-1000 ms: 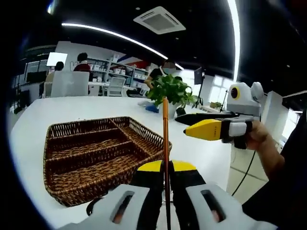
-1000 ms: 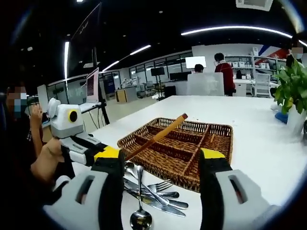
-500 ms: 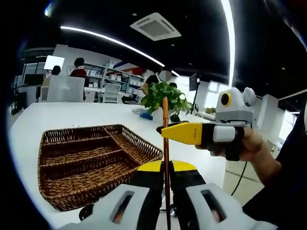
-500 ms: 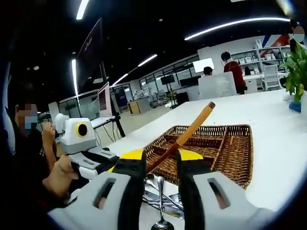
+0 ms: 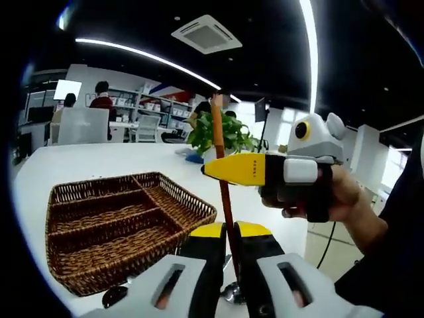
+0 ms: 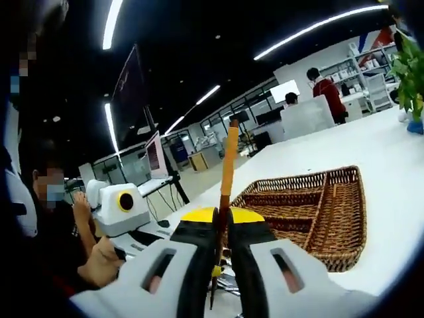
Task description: Arrange the knives, forks, and spoons in their matching storage slots by inserting each utensil handle-first until every utensil is classified and aligned in the correct compartment
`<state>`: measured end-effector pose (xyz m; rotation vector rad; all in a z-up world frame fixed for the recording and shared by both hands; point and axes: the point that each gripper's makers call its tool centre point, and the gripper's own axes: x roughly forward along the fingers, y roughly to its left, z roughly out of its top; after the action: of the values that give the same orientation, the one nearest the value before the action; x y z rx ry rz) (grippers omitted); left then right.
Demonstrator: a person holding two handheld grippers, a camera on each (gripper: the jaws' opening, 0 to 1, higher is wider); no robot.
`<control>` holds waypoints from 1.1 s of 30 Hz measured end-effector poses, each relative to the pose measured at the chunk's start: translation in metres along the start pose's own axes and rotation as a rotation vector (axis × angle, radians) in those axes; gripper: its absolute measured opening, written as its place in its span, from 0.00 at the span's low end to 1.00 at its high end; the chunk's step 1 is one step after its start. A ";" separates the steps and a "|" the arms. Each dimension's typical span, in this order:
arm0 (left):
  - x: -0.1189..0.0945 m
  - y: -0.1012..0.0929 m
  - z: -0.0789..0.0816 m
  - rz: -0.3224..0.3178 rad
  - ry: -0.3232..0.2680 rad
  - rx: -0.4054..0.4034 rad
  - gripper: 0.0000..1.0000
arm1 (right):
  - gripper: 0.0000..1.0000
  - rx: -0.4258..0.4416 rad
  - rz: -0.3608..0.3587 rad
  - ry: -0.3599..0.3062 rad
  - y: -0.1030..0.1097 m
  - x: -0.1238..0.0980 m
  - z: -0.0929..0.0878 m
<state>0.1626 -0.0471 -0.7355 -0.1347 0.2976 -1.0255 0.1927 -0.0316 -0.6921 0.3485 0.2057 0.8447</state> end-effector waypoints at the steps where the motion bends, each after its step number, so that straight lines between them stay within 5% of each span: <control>1: 0.001 -0.001 0.000 -0.005 0.003 0.001 0.05 | 0.04 -0.001 -0.002 0.002 0.001 0.001 -0.001; 13: 0.005 -0.004 -0.001 -0.037 0.018 0.002 0.06 | 0.03 -0.003 -0.020 0.008 -0.001 0.002 -0.004; 19: 0.002 0.001 -0.002 -0.022 0.027 0.067 0.08 | 0.03 -0.013 -0.028 0.013 -0.002 0.003 -0.004; 33: -0.017 0.035 -0.006 0.077 0.058 0.168 0.28 | 0.03 -0.077 -0.114 0.030 -0.030 0.004 0.006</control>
<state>0.1811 -0.0145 -0.7472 0.0576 0.2656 -0.9750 0.2183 -0.0481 -0.6977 0.2495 0.2181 0.7432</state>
